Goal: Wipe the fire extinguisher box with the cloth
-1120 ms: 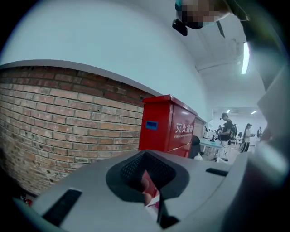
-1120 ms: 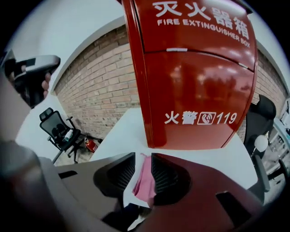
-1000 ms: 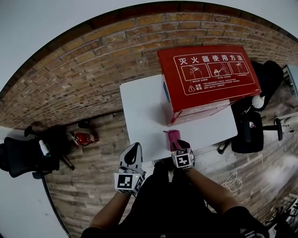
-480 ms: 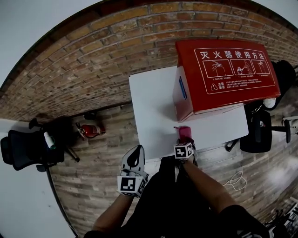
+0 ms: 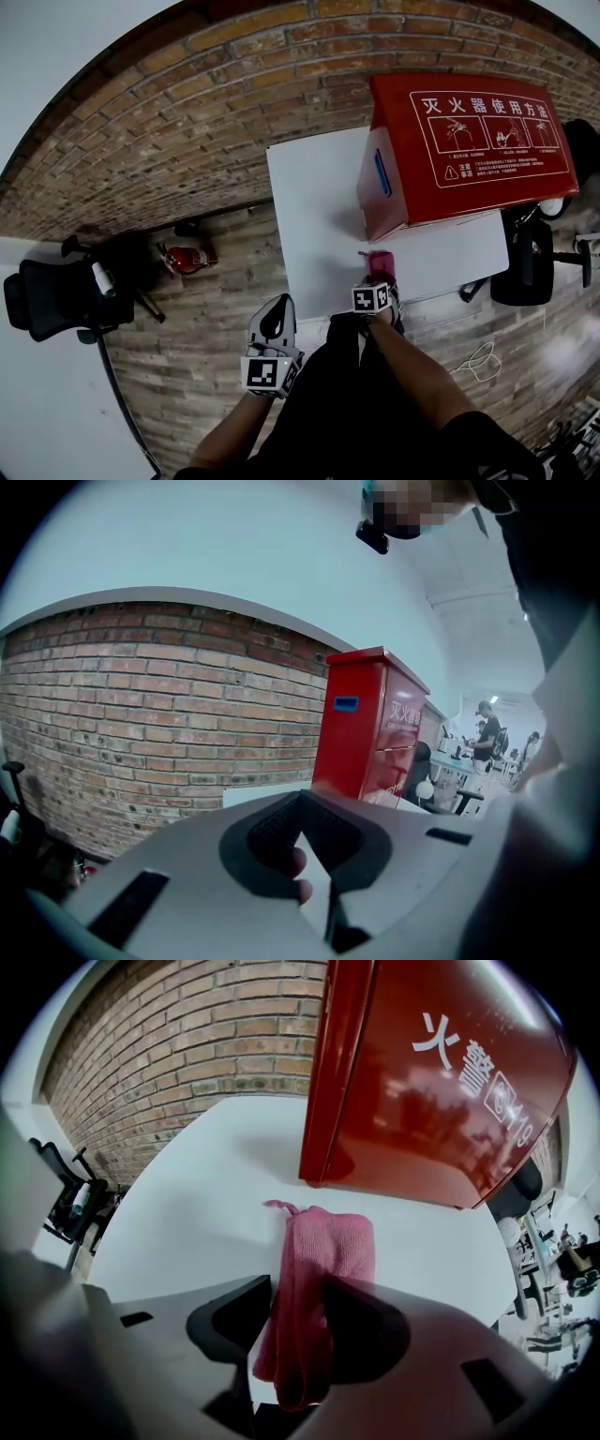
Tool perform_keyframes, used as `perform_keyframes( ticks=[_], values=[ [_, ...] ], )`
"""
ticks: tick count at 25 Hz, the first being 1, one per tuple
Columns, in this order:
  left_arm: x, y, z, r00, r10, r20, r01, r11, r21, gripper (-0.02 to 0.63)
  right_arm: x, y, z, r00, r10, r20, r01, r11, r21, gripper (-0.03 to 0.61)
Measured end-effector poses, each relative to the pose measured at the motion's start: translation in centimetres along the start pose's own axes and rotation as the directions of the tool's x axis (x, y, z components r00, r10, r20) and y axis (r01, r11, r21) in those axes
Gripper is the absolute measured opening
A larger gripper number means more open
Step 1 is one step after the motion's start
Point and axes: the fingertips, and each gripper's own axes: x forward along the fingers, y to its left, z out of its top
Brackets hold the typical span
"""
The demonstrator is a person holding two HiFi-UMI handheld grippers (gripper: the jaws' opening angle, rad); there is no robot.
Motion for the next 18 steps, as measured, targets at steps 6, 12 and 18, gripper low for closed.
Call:
perform_keyframes(
  ticks=[6, 12, 18],
  values=[
    [0.1, 0.4, 0.3, 1.000, -0.010, 0.015, 0.010, 1.000, -0.019, 0.025, -0.1, -1.1, -0.2, 0.998, 0.013, 0.056, -0.014, 1.000, 0.022, 0.087],
    [-0.3, 0.7, 0.5, 1.000, -0.008, 0.025, 0.009, 1.000, -0.019, 0.025, -0.1, -0.9, -0.3, 0.998, 0.034, 0.061, -0.028, 0.995, -0.091, 0.073],
    [-0.9, 1.1, 0.6, 0.999, -0.002, 0.033, 0.002, 1.000, -0.019, 0.025, -2.1, -2.4, 0.0, 0.989, 0.104, 0.100, -0.103, 0.995, -0.017, 0.061]
  ],
)
